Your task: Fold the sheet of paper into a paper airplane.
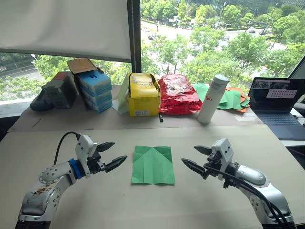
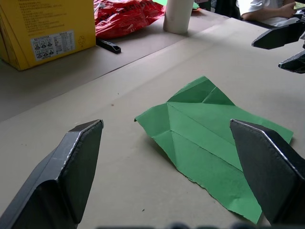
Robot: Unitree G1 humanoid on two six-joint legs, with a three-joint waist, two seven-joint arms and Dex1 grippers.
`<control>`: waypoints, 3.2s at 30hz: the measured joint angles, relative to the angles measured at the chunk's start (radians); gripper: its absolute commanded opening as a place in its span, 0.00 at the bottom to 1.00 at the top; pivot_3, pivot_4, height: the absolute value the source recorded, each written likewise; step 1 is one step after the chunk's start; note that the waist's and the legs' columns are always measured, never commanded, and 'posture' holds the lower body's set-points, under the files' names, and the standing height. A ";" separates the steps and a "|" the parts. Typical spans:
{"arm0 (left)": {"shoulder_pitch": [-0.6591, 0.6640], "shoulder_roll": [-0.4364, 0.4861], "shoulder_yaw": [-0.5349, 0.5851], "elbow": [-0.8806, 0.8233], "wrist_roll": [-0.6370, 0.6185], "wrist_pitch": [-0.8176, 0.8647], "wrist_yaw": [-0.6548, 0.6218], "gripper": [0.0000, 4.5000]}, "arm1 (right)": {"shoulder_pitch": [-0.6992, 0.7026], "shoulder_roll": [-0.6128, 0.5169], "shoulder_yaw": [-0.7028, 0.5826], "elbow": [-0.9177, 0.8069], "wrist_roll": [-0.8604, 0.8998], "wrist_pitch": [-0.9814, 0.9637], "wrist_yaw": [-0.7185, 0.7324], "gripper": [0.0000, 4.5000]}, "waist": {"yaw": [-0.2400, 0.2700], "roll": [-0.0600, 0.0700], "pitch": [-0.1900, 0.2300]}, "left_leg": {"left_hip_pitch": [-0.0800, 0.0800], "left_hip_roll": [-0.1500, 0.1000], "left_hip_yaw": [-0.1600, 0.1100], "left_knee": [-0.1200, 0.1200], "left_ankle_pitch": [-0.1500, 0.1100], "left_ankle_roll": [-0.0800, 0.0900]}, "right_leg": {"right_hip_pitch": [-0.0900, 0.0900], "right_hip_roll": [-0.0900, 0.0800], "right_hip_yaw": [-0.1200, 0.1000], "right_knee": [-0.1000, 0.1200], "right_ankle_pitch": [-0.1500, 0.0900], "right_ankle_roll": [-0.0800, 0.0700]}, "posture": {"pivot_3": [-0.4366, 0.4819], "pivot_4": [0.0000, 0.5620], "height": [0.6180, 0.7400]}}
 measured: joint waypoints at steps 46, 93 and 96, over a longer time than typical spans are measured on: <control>-0.272 -0.032 -0.457 0.273 0.436 -0.172 -0.123 0.00 | 0.064 -0.118 0.103 -0.166 -0.031 0.152 0.015 0.20 | 0.000 0.000 -0.001 | 0.001 0.000 0.001 0.002 -0.001 0.002 | 0.001 0.003 0.001 0.001 0.000 0.001 | 0.48 0.27 1.00; -0.273 -0.018 -0.453 0.292 0.460 -0.212 -0.164 0.00 | -0.050 0.267 0.334 0.042 -0.148 0.001 -0.102 0.01 | -0.006 -0.003 -0.006 | 0.005 0.000 0.001 0.002 -0.001 0.002 | 0.003 0.003 0.001 0.003 0.000 0.001 | 0.48 0.27 1.00; -0.269 -0.010 -0.445 0.292 0.459 -0.212 -0.165 0.00 | -0.095 0.254 0.380 0.085 -0.153 0.001 -0.048 0.01 | -0.009 -0.004 -0.006 | 0.004 0.000 0.001 0.002 -0.001 0.002 | 0.002 0.004 0.001 0.003 0.000 0.001 | 0.48 0.27 1.00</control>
